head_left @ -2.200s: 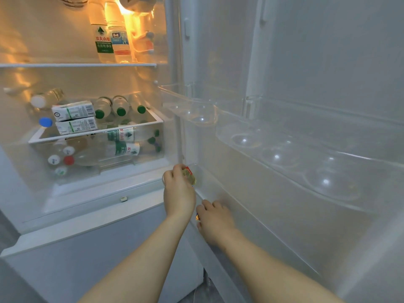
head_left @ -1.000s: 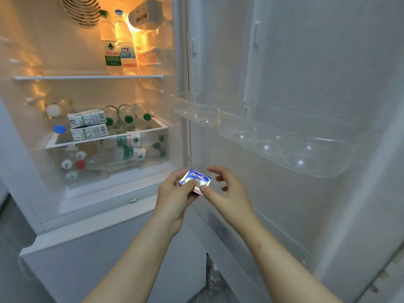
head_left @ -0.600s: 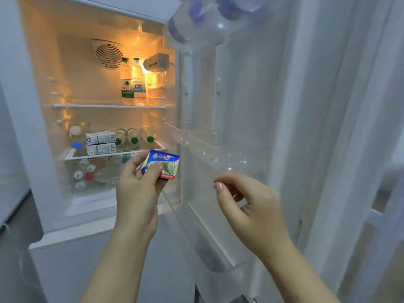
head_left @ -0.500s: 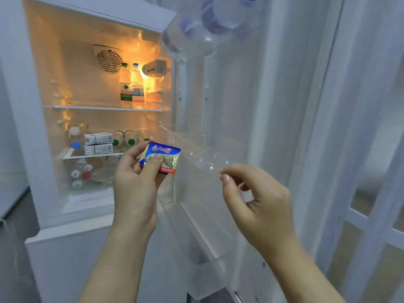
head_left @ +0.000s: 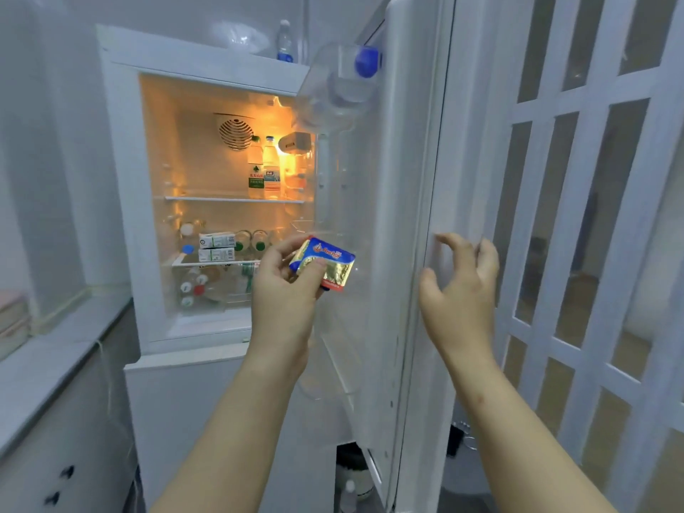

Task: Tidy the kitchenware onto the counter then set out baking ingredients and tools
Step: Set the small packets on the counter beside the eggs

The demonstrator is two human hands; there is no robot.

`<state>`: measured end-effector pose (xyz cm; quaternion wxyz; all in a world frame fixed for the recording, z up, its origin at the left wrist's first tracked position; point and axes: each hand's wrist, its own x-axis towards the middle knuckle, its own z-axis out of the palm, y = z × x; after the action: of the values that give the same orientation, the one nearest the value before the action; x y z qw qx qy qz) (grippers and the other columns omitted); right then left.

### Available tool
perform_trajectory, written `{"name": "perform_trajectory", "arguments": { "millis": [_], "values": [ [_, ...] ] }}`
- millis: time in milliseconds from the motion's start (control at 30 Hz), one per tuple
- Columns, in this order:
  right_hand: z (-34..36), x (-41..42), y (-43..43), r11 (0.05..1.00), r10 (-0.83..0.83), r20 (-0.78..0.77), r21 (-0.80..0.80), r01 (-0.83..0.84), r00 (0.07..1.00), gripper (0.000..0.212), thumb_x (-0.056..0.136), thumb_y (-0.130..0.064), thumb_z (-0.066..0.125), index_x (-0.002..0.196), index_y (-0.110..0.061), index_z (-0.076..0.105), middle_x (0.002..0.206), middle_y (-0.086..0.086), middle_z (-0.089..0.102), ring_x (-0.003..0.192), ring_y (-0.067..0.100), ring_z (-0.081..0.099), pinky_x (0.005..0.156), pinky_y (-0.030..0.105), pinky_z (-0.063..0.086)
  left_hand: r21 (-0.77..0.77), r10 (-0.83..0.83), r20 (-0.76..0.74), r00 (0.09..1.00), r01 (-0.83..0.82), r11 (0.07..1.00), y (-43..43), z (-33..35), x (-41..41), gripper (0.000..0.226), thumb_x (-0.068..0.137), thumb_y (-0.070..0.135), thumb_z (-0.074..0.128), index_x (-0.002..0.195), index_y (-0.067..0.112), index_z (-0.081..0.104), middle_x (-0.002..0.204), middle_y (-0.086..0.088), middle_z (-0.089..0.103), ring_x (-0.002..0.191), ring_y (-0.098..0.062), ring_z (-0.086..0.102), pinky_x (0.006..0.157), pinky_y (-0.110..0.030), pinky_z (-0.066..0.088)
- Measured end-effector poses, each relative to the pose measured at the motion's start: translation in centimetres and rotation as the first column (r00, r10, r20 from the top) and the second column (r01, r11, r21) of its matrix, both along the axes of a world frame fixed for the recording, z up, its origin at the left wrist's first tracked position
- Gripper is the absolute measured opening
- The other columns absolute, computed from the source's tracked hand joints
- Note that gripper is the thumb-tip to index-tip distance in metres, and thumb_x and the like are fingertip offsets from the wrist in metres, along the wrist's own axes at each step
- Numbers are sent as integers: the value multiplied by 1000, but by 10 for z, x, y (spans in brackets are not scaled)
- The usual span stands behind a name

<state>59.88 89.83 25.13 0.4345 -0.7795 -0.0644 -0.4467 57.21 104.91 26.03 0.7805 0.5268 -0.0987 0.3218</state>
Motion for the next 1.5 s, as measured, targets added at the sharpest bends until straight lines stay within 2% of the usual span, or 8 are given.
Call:
{"name": "perform_trajectory", "arguments": {
  "millis": [133, 233, 333, 433, 600, 867, 1167, 1500],
  "values": [
    [-6, 0, 29, 998, 47, 118, -43, -42, 992, 39, 84, 2, 51, 119, -15, 58, 140, 16, 34, 124, 37, 40, 96, 45, 42, 29, 85, 15, 996, -85, 996, 20, 8, -12, 31, 89, -4, 53, 92, 27, 57, 89, 2, 66, 73, -7, 64, 68, -23, 54],
    [-10, 0, 60, 982, 158, 230, -134, -130, 960, 37, 78, 0, 51, 109, -16, 64, 129, 16, 44, 99, 37, 53, 79, 35, 44, 19, 128, 15, 992, -128, 992, 40, 9, -16, 30, 89, -4, 53, 91, 26, 58, 83, 5, 66, 64, 0, 64, 60, -18, 54],
    [-11, 4, 94, 950, 245, 315, -265, -163, 917, 34, 74, -8, 58, 104, -25, 61, 123, 13, 47, 89, 30, 53, 77, 24, 39, 19, 185, 2, 983, -185, 983, 68, 5, -15, 26, 89, -2, 54, 97, 23, 59, 94, -3, 67, 75, -9, 66, 64, -20, 56],
    [-9, 17, 141, 905, 342, 362, -375, -200, 867, 29, 77, -24, 55, 104, -34, 50, 129, 5, 36, 95, 31, 54, 72, 29, 47, -23, 259, -16, 966, -259, 966, 108, 1, -10, 23, 89, -1, 55, 102, 18, 58, 109, -9, 66, 88, -18, 67, 69, -22, 58],
    [-4, 53, 225, 835, 432, 443, -526, -163, 785, 29, 72, -29, 62, 101, -28, 58, 142, 7, 28, 125, 31, 37, 88, 37, 42, -80, 387, -8, 922, -387, 919, 185, 1, 2, 25, 88, -2, 55, 96, 21, 58, 89, -2, 66, 72, -8, 64, 58, -14, 53],
    [-4, 115, 364, 834, 412, 504, -544, -92, 759, 15, 68, -25, 62, 83, -23, 66, 140, 6, 31, 124, 31, 35, 89, 40, 34, -85, 459, -73, 886, -464, 882, 311, -1, 52, 24, 89, -1, 55, 97, 22, 58, 89, -2, 66, 70, -7, 65, 61, -17, 55],
    [-12, 206, 494, 818, 303, 558, -568, 90, 772, 24, 59, -22, 66, 81, -21, 57, 139, 9, 48, 126, 36, 35, 95, 43, 30, -45, 500, -204, 842, -518, 854, 425, -8, 128, 25, 88, -2, 55, 106, 14, 57, 90, -3, 66, 75, -14, 64, 56, -14, 54],
    [-16, 308, 561, 784, 297, 546, -608, 126, 783, 27, 57, -19, 71, 84, -19, 65, 134, 11, 55, 127, 36, 33, 101, 47, 27, -65, 517, -291, 805, -555, 829, 486, -17, 211, 23, 87, -4, 54, 96, 16, 58, 101, -14, 66, 83, -24, 63, 72, -30, 53]
  ]
}}
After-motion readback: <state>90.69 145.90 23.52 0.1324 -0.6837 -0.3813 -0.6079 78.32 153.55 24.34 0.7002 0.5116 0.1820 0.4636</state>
